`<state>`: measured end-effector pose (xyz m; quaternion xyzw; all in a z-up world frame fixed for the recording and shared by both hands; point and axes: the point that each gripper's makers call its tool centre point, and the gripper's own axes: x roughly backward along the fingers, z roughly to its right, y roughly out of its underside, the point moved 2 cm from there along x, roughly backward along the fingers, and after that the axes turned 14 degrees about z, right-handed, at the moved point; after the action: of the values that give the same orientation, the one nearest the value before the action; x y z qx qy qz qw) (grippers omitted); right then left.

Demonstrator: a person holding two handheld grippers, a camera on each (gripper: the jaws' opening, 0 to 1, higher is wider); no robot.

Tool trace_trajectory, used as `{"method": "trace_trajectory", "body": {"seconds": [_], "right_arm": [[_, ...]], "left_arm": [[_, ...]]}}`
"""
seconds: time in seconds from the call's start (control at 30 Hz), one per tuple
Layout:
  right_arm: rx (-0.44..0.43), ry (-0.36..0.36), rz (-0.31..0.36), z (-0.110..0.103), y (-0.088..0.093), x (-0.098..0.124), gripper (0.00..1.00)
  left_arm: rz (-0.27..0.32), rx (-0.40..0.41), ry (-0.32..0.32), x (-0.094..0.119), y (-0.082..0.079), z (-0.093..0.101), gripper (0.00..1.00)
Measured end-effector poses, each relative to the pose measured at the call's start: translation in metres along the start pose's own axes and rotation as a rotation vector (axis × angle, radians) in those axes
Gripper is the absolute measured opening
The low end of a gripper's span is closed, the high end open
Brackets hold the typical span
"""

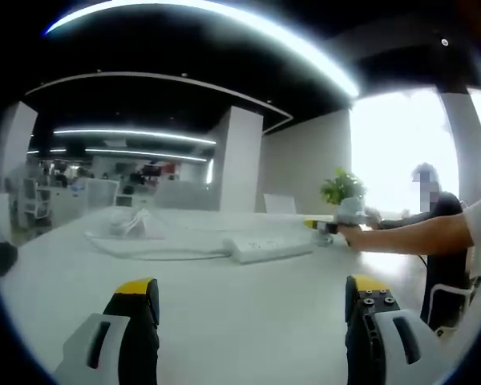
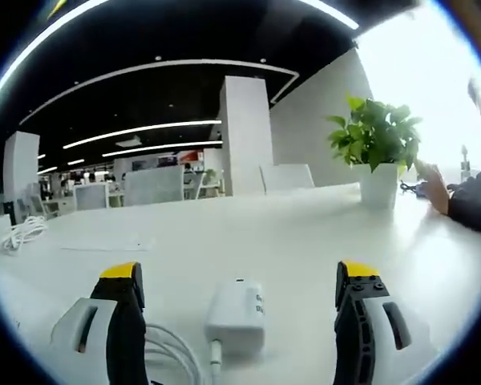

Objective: Straighten the power strip on the desk, plug the charger into it

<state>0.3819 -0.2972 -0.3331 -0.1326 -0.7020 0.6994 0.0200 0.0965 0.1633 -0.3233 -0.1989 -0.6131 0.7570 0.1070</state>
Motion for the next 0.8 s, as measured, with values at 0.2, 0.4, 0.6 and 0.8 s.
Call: {"method": "trace_trajectory", "body": {"seconds": [0.2, 0.4, 0.6, 0.8], "right_arm": [[0.005, -0.003, -0.023, 0.0, 0.003, 0.001, 0.91], [0.027, -0.007, -0.06, 0.002, 0.009, 0.0, 0.89], [0.019, -0.001, -0.08, 0.003, 0.012, 0.0, 0.88], [0.025, 0.006, -0.091, 0.006, 0.013, 0.002, 0.84]], "left_arm": [[-0.002, 0.002, 0.003, 0.0, 0.001, 0.001, 0.99], [0.001, -0.001, -0.003, 0.001, 0.0, -0.001, 0.99], [-0.001, -0.001, -0.004, 0.002, 0.001, -0.001, 0.99], [-0.002, 0.0, -0.004, 0.002, 0.002, -0.001, 0.99]]}}
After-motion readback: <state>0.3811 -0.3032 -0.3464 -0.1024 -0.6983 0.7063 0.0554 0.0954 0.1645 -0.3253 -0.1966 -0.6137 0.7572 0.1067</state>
